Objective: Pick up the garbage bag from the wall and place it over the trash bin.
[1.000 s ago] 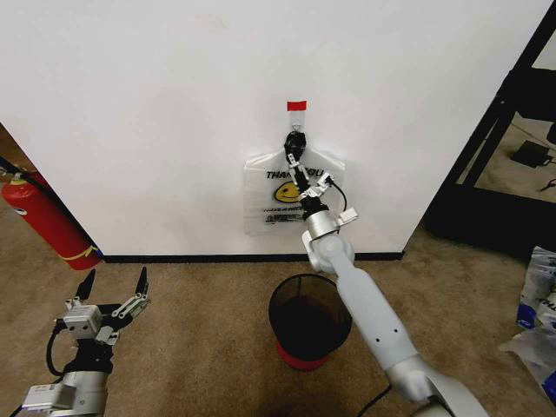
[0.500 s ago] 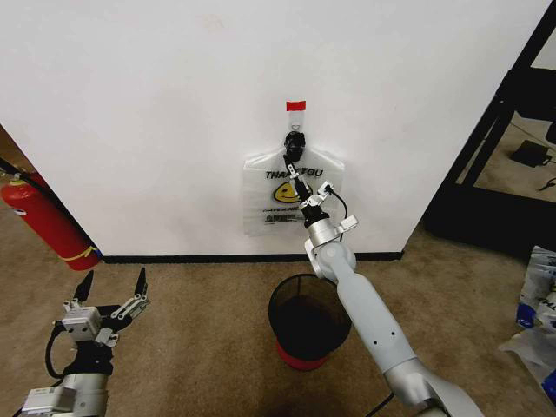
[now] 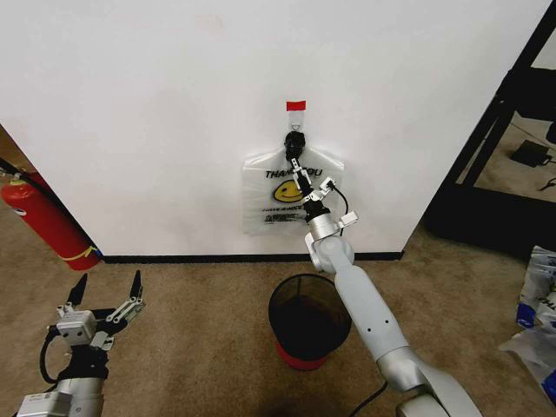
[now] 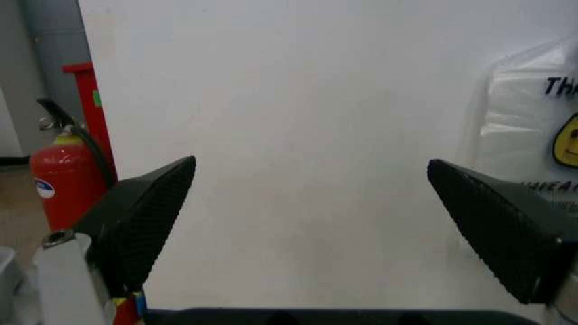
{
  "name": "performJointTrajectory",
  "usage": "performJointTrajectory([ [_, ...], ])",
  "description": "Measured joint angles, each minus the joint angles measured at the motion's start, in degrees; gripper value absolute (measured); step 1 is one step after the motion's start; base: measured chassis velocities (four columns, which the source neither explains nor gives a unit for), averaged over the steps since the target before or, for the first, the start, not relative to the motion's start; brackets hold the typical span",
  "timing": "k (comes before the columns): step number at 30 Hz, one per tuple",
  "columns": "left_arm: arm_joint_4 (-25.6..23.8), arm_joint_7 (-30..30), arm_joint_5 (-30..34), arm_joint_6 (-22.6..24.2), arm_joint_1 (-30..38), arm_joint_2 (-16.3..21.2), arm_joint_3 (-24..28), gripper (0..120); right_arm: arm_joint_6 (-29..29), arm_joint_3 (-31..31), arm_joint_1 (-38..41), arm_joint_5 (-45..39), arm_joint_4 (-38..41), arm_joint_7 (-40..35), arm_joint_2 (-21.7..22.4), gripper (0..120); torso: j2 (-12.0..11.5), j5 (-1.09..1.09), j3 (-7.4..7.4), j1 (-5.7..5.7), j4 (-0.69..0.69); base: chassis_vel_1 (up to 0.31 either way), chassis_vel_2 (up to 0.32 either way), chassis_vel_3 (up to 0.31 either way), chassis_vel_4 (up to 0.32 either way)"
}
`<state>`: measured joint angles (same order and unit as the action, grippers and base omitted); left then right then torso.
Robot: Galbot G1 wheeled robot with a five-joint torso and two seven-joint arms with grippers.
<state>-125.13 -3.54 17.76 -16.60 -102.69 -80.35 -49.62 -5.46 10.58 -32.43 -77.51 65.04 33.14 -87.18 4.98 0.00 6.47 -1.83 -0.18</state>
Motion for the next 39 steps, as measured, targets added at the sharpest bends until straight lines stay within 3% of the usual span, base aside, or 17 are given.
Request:
performJointTrajectory([
  [6, 0.6, 0.1, 0.1, 0.0, 0.3, 0.4, 0.0, 100, 0.0, 0.2, -0.2, 1.1, -0.3, 0.7, 0.1, 41, 0.0, 0.0, 0.0, 0.0, 0.0, 0.0, 0.0, 0.0, 0.0],
  [9, 0.8, 0.1, 0.1, 0.0, 0.4, 0.5, 0.1, 100, 0.0, 0.3, -0.4, 1.4, -0.3, 0.9, 0.1, 36, 0.0, 0.0, 0.0, 0.0, 0.0, 0.0, 0.0, 0.0, 0.0],
  [24, 1.8, 0.1, -0.2, 0.0, 0.9, 0.7, 1.0, 100, -0.1, 2.0, -0.8, 2.2, 0.5, 1.5, 0.7, 34, 0.0, 0.0, 0.0, 0.0, 0.0, 0.0, 0.0, 0.0, 0.0],
  [28, 2.0, 0.2, -0.5, 0.0, 1.0, 0.5, 1.4, 100, -0.1, 2.1, -1.1, 2.5, 0.6, 1.9, 1.0, 25, 0.0, 0.0, 0.0, 0.0, 0.0, 0.0, 0.0, 0.0, 0.0],
  [32, 2.1, 0.2, -0.6, 0.0, 1.1, 0.4, 1.5, 100, -0.1, 2.2, -1.1, 2.7, 0.5, 2.0, 1.1, 22, 0.0, 0.01, 0.0, 0.0, 0.0, 0.0, 0.0, 0.0, 0.0],
  [36, 2.3, 0.3, -0.8, 0.0, 1.2, 0.2, 1.7, 100, -0.1, 2.2, -1.1, 3.2, 0.5, 2.0, 1.1, 8, 0.0, 0.0, 0.0, 0.0, 0.0, 0.0, 0.0, 0.0, 0.0],
  [39, 2.4, 0.3, -0.9, -0.1, 1.2, 0.2, 1.8, 100, -0.2, 2.2, -1.1, 3.3, 0.5, 2.0, 1.1, 7, 0.0, 0.0, 0.0, 0.0, 0.0, 0.0, 0.0, 0.0, 0.0],
])
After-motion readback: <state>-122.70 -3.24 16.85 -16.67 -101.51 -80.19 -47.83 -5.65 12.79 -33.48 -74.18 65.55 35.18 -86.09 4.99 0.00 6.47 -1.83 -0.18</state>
